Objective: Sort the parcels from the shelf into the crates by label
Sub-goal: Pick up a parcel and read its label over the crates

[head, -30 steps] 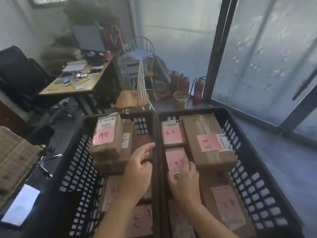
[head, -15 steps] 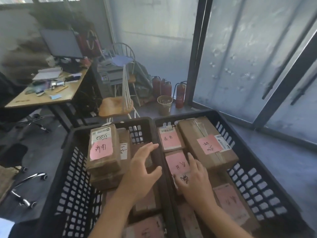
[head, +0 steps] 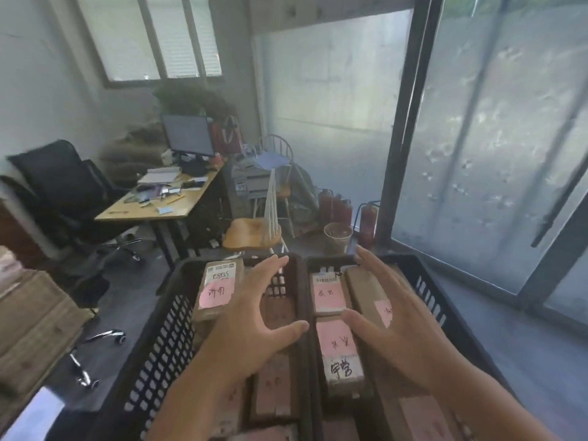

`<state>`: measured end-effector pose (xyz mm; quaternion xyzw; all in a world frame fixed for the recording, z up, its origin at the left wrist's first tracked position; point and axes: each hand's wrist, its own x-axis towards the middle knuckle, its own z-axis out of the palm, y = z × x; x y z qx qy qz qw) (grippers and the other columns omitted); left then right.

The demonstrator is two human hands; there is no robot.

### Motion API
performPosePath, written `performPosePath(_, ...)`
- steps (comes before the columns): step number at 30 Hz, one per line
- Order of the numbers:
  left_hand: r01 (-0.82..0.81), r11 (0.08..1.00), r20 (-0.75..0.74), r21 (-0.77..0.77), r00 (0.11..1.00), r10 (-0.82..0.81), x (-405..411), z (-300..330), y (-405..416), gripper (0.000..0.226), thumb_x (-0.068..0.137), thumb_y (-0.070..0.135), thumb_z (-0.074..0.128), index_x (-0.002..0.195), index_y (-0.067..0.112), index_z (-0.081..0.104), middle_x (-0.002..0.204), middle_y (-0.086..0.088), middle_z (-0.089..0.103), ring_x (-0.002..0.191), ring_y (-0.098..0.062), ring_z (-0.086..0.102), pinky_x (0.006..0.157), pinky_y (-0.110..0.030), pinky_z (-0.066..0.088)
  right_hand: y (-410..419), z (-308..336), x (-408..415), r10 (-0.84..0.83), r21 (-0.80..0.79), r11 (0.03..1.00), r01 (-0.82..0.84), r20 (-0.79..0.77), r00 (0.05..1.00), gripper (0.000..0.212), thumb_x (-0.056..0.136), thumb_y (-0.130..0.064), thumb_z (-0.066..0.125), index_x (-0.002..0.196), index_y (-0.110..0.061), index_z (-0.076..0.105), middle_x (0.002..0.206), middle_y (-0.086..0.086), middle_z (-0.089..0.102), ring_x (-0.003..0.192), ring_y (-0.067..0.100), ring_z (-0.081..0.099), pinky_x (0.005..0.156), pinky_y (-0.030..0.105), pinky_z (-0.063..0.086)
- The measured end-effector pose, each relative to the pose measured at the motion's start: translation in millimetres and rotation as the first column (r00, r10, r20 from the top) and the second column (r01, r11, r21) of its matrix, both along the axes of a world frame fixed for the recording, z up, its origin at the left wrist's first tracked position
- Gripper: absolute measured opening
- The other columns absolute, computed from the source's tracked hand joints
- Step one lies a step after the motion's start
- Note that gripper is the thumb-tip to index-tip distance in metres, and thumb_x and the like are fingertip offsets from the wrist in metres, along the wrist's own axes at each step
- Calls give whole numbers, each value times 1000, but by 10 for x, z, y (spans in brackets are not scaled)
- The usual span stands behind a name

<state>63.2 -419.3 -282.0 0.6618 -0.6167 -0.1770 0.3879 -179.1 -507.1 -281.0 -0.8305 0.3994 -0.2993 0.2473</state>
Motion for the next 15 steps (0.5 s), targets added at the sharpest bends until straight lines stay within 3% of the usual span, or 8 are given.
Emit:
performPosePath(2,-99,995,9,-26,995,99,-80,115,213,96,78,51,85,148,69,22,155,48,18,146,6,25,122,-39,30,-31,109,31,125,-13,992,-125,16,992,91,85,-65,68,152,-71,6,148,-56,16,130,-36,12,112,23,20)
performPosePath(6,-356,931,-37,-77,934,354,-268,312,847,94,71,56,82,148,66,28,147,55,22,139,12,33,121,-35,31,8,281,152,388,-33,922,-387,61,920,92,82,-68,68,150,-75,6,142,-62,14,132,-36,10,112,25,23)
performPosePath(8,-481,873,-37,-82,877,479,-404,393,1245,96,68,64,79,148,66,26,145,57,18,141,9,31,122,-37,30,136,379,222,500,-44,866,-498,100,860,91,76,-75,61,150,-74,8,143,-60,18,137,-29,18,113,30,28)
performPosePath(11,-637,763,-9,-110,769,640,-665,530,1901,98,69,64,83,148,68,24,141,62,13,144,6,27,124,-42,30,445,523,339,634,-44,769,-637,177,753,90,75,-76,58,152,-72,11,154,-44,29,146,-9,30,114,37,34)
performPosePath(13,-726,677,-2,-120,682,731,-882,641,2340,101,68,62,87,145,72,22,131,69,9,143,3,24,123,-45,29,714,621,421,700,-59,706,-706,212,682,91,74,-77,58,152,-72,10,159,-36,30,147,-5,31,115,38,34)
performPosePath(15,-802,580,1,-144,586,811,-1114,752,2824,106,66,61,89,146,72,20,137,64,13,144,0,26,124,-46,31,1054,725,508,775,-80,620,-781,220,593,92,75,-77,58,152,-72,7,158,-41,25,148,-5,28,118,40,32)
